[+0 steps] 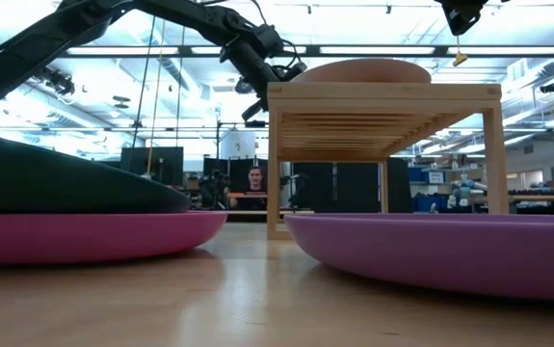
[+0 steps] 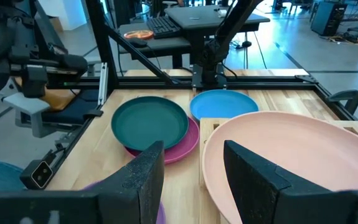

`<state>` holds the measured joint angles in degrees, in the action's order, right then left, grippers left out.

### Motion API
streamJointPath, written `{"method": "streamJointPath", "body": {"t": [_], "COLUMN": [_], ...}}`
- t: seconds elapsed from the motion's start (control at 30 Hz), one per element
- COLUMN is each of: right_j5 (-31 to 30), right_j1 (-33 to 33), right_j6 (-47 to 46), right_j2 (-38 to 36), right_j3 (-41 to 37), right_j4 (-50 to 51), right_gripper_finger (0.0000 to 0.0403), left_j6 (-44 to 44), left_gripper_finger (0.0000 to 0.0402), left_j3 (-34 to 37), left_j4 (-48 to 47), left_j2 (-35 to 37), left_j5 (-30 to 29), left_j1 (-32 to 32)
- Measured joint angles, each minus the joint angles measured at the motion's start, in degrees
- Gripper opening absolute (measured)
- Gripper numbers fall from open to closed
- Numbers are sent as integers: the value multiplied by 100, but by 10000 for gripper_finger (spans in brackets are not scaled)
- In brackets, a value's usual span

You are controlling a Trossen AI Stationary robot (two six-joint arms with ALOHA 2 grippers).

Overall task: Place and stack plates onto a shelf
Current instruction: Stack the black plate on top of the black plate, then stack the dark green plate on top of the black plate

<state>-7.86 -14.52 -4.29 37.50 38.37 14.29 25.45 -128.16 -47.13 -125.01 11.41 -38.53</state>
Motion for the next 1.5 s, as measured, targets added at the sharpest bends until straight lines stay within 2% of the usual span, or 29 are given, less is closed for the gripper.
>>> {"method": "streamJointPath", "body": {"t": [0.93,1.5], "right_j5": [0,0], "right_j1": [0,0], "right_j6": [0,0], "right_j2": [0,0], "right_j3": [0,0], "right_j4": [-1,-1], "right_gripper_finger": [171,171], "left_j6": [-274,-266], "left_gripper_finger": [28,149], "left_j3": [0,0], "left_j4": [111,117], "left_j2": [0,7], "left_j5": [-83,-78], "left_j1": [53,54]}}
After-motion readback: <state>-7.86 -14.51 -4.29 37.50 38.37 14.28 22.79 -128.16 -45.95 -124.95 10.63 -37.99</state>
